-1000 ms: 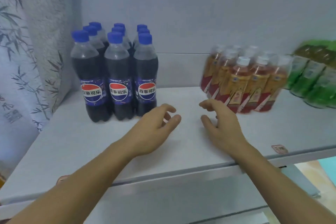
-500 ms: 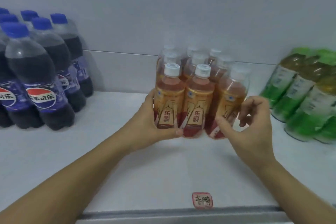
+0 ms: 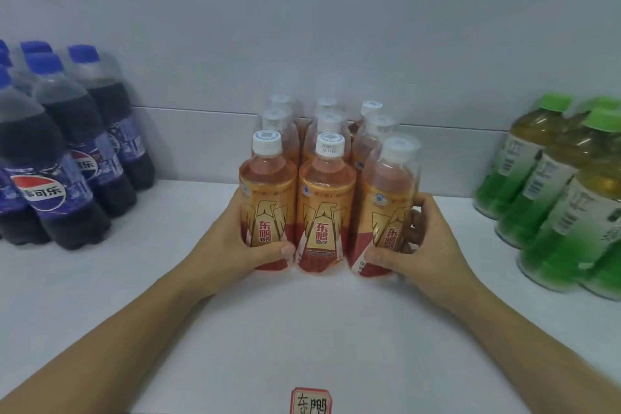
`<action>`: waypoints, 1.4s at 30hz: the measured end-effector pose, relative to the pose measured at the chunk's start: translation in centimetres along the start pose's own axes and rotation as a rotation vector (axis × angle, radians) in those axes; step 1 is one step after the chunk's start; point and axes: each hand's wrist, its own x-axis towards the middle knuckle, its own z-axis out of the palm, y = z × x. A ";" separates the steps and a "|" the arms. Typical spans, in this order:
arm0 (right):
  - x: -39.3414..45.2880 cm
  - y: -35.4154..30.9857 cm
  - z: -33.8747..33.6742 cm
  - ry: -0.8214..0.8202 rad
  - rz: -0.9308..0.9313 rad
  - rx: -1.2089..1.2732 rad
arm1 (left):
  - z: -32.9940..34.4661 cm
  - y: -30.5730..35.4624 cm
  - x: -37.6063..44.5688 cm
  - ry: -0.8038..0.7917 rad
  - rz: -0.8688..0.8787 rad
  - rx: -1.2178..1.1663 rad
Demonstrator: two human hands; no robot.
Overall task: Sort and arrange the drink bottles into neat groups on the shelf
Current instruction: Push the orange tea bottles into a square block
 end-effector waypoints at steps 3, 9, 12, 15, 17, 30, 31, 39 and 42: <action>-0.3 0.1 0.5 0.017 -0.007 -0.049 | 0.0 0.0 0.0 0.006 0.012 0.029; -0.6 0.1 1.1 0.078 -0.005 -0.150 | 0.2 0.0 -0.2 0.046 0.036 0.086; -1.1 -0.1 1.0 0.076 -0.013 -0.191 | 0.4 0.1 -0.6 0.086 0.051 0.110; -1.2 -0.3 1.0 0.062 0.002 -0.178 | 0.6 0.7 -1.1 0.198 0.049 0.142; -1.0 -0.6 1.0 0.065 -0.008 -0.117 | 0.9 1.4 -1.4 0.251 0.066 0.145; -0.2 0.3 3.2 0.081 -0.074 -0.087 | 1.9 0.7 -0.5 0.299 0.166 0.319; -0.3 0.4 3.4 0.113 -0.070 -0.104 | 1.8 0.7 -0.4 0.299 0.172 0.320; -0.5 0.5 2.6 0.078 -0.023 -0.030 | -0.1 0.1 -0.8 0.057 0.125 0.173; -0.5 0.5 2.0 0.071 -0.021 -0.024 | -0.6 0.0 -1.0 -0.012 0.142 0.204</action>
